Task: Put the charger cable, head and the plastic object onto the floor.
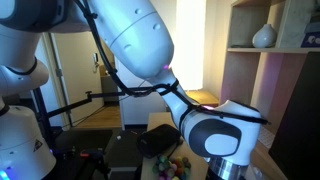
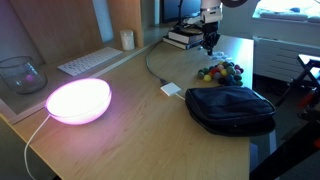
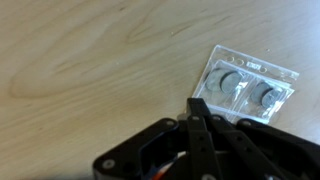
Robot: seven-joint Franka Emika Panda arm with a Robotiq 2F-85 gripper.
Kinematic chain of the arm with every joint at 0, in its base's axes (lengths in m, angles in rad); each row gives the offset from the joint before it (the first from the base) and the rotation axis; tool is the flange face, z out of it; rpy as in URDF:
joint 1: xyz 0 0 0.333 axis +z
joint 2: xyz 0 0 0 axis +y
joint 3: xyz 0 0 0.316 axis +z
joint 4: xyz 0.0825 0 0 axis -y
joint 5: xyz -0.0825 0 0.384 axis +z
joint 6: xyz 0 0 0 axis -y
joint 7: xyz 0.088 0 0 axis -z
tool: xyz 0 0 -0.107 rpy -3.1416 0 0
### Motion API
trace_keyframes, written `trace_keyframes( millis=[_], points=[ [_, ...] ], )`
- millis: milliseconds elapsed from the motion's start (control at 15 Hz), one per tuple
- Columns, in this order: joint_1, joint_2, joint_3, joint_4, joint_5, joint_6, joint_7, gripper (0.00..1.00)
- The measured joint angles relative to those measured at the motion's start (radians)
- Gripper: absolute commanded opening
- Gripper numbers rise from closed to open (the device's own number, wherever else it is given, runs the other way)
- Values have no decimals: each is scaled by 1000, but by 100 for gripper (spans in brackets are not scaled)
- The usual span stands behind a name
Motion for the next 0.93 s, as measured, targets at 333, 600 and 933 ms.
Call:
trace_keyframes(
  millis=[333,600,933],
  points=[
    [-5,20,-3,1,0,0,0,0],
    [-5,24,-3,6,0,-2,0,0],
    [-5,24,-3,6,-1,-2,0,0]
  ],
)
